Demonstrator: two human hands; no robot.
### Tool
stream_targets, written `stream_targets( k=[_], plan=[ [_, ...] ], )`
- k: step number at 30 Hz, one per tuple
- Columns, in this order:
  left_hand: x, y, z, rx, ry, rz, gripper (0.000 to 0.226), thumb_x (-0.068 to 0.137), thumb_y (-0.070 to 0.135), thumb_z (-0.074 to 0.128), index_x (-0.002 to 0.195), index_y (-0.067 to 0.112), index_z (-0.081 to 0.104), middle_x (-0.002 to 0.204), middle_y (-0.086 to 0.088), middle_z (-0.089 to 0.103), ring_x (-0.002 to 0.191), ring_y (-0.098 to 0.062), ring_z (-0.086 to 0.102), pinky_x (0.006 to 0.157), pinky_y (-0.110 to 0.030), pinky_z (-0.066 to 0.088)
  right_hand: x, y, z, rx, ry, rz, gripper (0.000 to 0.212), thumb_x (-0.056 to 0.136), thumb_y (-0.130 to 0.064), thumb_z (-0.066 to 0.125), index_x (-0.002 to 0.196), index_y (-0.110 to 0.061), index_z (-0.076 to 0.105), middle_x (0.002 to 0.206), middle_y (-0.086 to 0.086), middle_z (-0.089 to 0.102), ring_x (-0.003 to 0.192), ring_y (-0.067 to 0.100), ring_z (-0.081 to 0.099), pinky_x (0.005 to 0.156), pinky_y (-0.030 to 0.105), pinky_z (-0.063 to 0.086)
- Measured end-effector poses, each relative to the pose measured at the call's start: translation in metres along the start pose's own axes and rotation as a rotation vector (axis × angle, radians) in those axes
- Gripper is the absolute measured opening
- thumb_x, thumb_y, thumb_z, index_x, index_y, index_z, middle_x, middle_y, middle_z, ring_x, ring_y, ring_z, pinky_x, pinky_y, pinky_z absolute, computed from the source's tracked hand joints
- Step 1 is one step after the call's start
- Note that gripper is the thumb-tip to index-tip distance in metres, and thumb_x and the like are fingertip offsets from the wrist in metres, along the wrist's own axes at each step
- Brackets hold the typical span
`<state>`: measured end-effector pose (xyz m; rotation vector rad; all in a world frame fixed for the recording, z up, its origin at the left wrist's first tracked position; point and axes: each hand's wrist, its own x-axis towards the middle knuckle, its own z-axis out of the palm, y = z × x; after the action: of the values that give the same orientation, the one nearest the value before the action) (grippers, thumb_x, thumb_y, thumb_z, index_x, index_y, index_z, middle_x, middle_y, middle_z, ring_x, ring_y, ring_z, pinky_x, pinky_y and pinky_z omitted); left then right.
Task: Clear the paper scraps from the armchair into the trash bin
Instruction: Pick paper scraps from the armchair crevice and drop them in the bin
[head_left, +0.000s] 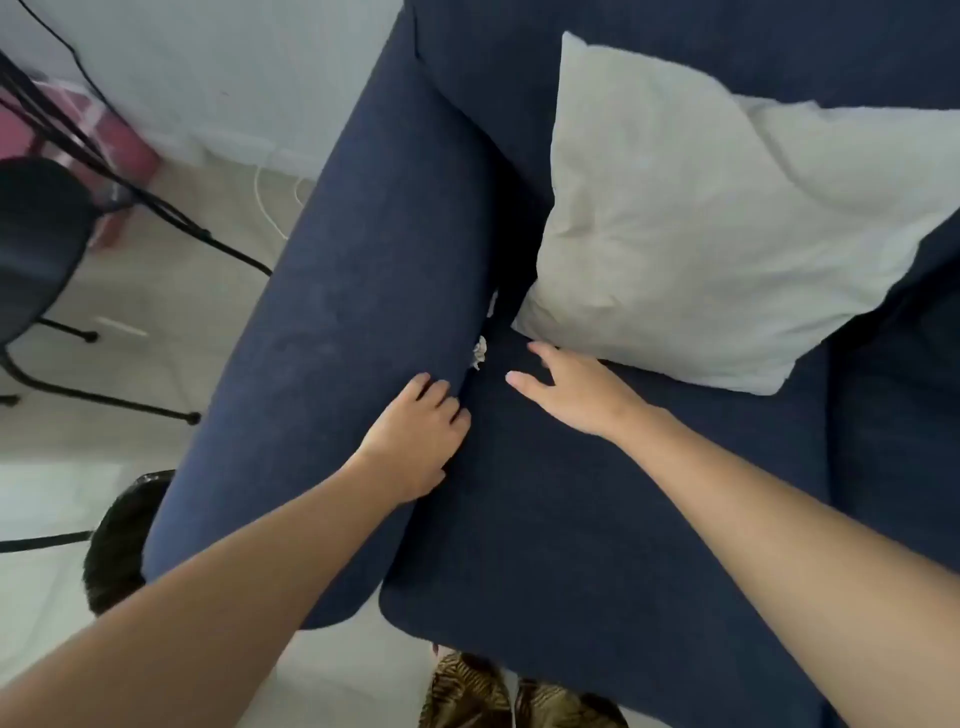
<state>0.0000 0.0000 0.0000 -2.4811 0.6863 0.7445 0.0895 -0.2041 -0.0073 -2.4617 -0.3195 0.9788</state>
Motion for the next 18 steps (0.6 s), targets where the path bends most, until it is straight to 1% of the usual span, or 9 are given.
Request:
stream_targets(
  k=[3, 5, 6, 9, 12, 15, 18],
  plan=[
    [0.034, 0.02, 0.024, 0.171, -0.104, 0.049, 0.082, 0.094, 0.041, 0.057, 0.155, 0.003, 0.017, 0.159, -0.018, 0.026, 0.147, -0.039, 0.015, 0.118, -0.055, -0.001, 0.043, 0.015, 0.032, -0.065, 0.002, -0.019, 0.075, 0.1, -0.058, 0.049, 0.161, -0.021, 0.026, 0.158, 0.014, 0.042, 0.141, 0.03, 0.045, 0.111, 0.045, 0.043],
    [0.053, 0.033, 0.036, 0.258, -0.158, 0.052, 0.081, 0.097, 0.041, 0.051, 0.156, 0.001, 0.013, 0.161, -0.02, 0.02, 0.148, -0.04, 0.011, 0.117, -0.057, -0.001, 0.068, 0.02, 0.054, -0.108, -0.004, -0.034, 0.074, 0.101, -0.05, 0.053, 0.162, -0.018, 0.026, 0.155, 0.016, 0.041, 0.139, 0.033, 0.045, 0.108, 0.045, 0.044],
    [0.06, 0.037, 0.042, 0.306, -0.175, 0.046, 0.079, 0.098, 0.042, 0.049, 0.156, 0.001, 0.014, 0.161, -0.021, 0.019, 0.147, -0.041, 0.011, 0.117, -0.058, -0.001, 0.08, 0.018, 0.062, -0.122, 0.007, -0.037, 0.074, 0.101, -0.047, 0.055, 0.162, -0.017, 0.025, 0.154, 0.017, 0.041, 0.139, 0.034, 0.043, 0.108, 0.045, 0.045],
    [0.078, 0.045, 0.059, 0.444, -0.197, 0.013, 0.071, 0.098, 0.045, 0.048, 0.154, 0.006, 0.026, 0.158, -0.023, 0.021, 0.143, -0.044, 0.013, 0.114, -0.062, 0.001, 0.113, 0.013, 0.083, -0.206, 0.077, -0.084, 0.075, 0.099, -0.042, 0.061, 0.16, -0.014, 0.027, 0.148, 0.019, 0.043, 0.136, 0.036, 0.041, 0.105, 0.047, 0.046],
    [0.091, 0.05, 0.072, 0.483, -0.188, -0.01, 0.066, 0.097, 0.046, 0.051, 0.15, 0.011, 0.036, 0.151, -0.024, 0.026, 0.139, -0.043, 0.018, 0.114, -0.061, 0.003, 0.139, 0.003, 0.097, -0.298, 0.147, -0.085, 0.069, 0.097, -0.041, 0.062, 0.154, -0.012, 0.036, 0.143, 0.018, 0.046, 0.13, 0.034, 0.045, 0.098, 0.045, 0.046],
    [0.1, 0.053, 0.077, 0.417, -0.181, -0.017, 0.055, 0.095, 0.043, 0.056, 0.142, 0.016, 0.049, 0.141, -0.017, 0.038, 0.13, -0.037, 0.027, 0.113, -0.057, 0.009, 0.153, -0.004, 0.107, -0.368, 0.195, -0.034, 0.054, 0.099, -0.035, 0.059, 0.146, -0.011, 0.046, 0.139, 0.016, 0.048, 0.126, 0.032, 0.047, 0.094, 0.042, 0.045],
    [0.104, 0.056, 0.079, 0.374, -0.175, -0.02, 0.049, 0.095, 0.041, 0.056, 0.139, 0.017, 0.052, 0.132, -0.012, 0.044, 0.121, -0.033, 0.033, 0.11, -0.051, 0.016, 0.161, -0.006, 0.116, -0.436, 0.27, -0.01, 0.031, 0.1, -0.02, 0.055, 0.13, -0.011, 0.06, 0.133, 0.014, 0.052, 0.12, 0.031, 0.051, 0.09, 0.039, 0.044]
  ],
)
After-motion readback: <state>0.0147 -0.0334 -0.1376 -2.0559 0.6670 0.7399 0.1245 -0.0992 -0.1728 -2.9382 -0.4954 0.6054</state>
